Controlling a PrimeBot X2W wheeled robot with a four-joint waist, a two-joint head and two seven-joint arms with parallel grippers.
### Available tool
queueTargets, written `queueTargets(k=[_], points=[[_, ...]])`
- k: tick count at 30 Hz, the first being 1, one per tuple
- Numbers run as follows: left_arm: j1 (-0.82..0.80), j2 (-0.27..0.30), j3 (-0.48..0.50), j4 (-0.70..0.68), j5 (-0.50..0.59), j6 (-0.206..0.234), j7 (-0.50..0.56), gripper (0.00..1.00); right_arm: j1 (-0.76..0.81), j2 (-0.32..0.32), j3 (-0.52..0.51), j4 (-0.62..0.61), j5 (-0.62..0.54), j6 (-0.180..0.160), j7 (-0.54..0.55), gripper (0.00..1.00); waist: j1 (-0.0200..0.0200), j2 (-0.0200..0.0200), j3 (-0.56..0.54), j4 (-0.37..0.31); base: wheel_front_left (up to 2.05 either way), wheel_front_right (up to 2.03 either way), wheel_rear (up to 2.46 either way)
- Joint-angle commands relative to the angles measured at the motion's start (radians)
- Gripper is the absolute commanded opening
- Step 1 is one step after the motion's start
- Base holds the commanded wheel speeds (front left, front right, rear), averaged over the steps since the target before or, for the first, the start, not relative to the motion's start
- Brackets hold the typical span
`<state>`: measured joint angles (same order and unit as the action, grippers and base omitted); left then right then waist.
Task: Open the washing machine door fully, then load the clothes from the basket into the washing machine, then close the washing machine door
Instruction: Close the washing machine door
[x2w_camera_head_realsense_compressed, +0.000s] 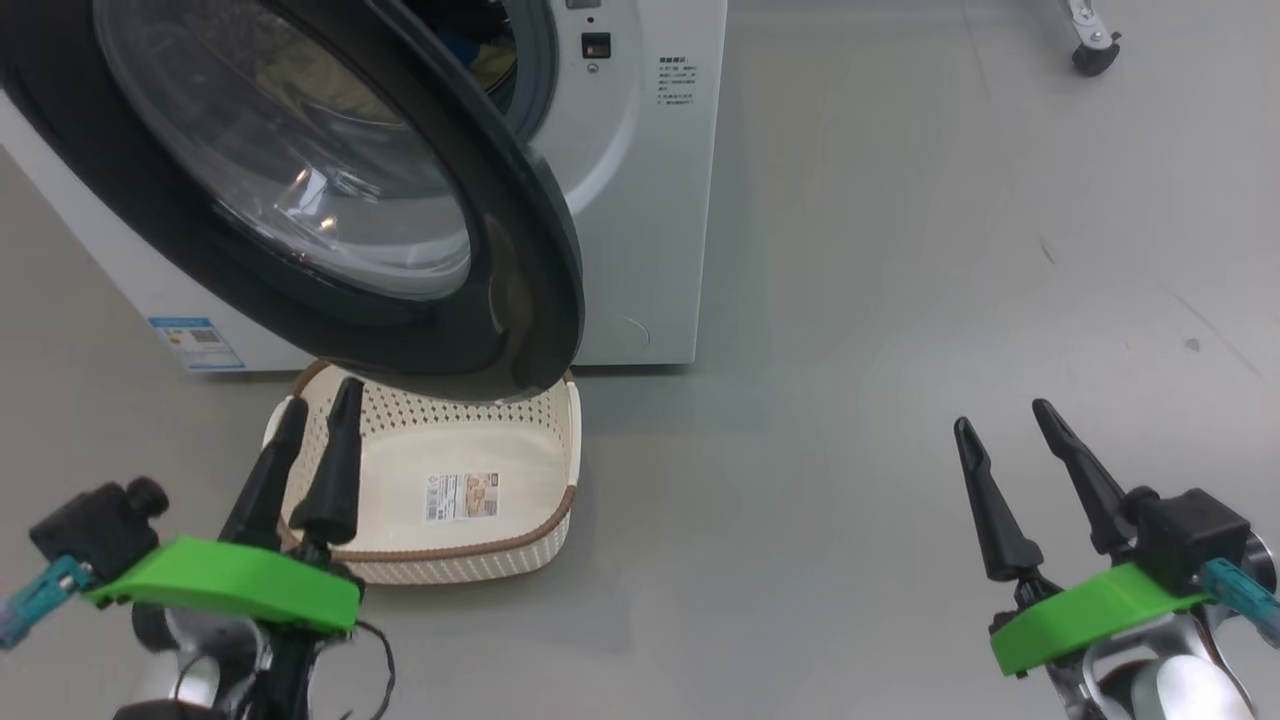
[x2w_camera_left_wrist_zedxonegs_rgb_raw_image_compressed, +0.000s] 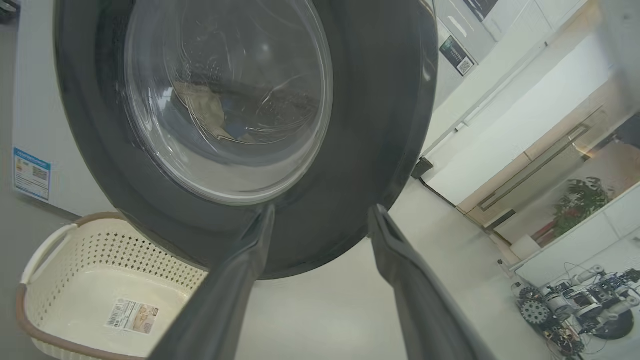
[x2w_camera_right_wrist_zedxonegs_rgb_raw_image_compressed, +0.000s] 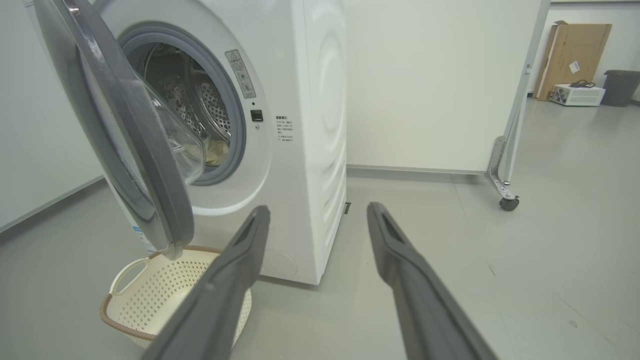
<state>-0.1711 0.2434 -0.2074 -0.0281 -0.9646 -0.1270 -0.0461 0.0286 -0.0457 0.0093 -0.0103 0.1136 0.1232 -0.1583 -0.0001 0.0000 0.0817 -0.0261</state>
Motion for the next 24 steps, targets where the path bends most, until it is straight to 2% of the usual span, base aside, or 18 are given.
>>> queueTargets(k=[1, 3, 9, 15, 20, 24], points=[[-0.019, 0.04, 0.027, -0.014, 0.046, -0.004, -0.023, 1.0, -0.011, -0.005, 0.02, -0.035, -0.006, 0.008, 0.001, 1.0, 0.0001, 0.0, -0.011, 0.004, 0.0, 0.0, 0.0], [-0.003, 0.049, 0.007, 0.012, 0.121, 0.006, -0.064, 1.0, -0.001, -0.005, 0.023, -0.039, -0.01, 0.008, 0.005, 1.0, 0.0001, 0.0, -0.02, 0.003, 0.0, 0.0, 0.0], [0.038, 0.065, -0.037, 0.044, 0.326, 0.119, -0.14, 1.0, 0.03, -0.005, 0.024, -0.049, -0.018, 0.008, 0.017, 1.0, 0.0001, 0.0, -0.033, 0.001, 0.0, 0.0, 0.0], [0.082, 0.074, -0.068, 0.049, 0.461, 0.217, -0.171, 1.0, 0.056, -0.005, 0.021, -0.058, -0.02, 0.008, 0.027, 1.0, 0.0001, 0.0, -0.044, -0.001, 0.0, 0.0, 0.0], [0.113, 0.07, -0.094, 0.043, 0.517, 0.257, -0.181, 1.0, 0.071, -0.005, 0.021, -0.068, -0.021, 0.008, 0.038, 1.0, 0.0001, 0.0, -0.048, 0.001, 0.0, 0.0, 0.0], [0.121, 0.065, -0.099, 0.048, 0.525, 0.267, -0.187, 1.0, 0.073, -0.005, 0.024, -0.072, -0.022, 0.008, 0.043, 1.0, 0.0001, 0.0, -0.051, 0.002, 0.0, 0.0, 0.0]])
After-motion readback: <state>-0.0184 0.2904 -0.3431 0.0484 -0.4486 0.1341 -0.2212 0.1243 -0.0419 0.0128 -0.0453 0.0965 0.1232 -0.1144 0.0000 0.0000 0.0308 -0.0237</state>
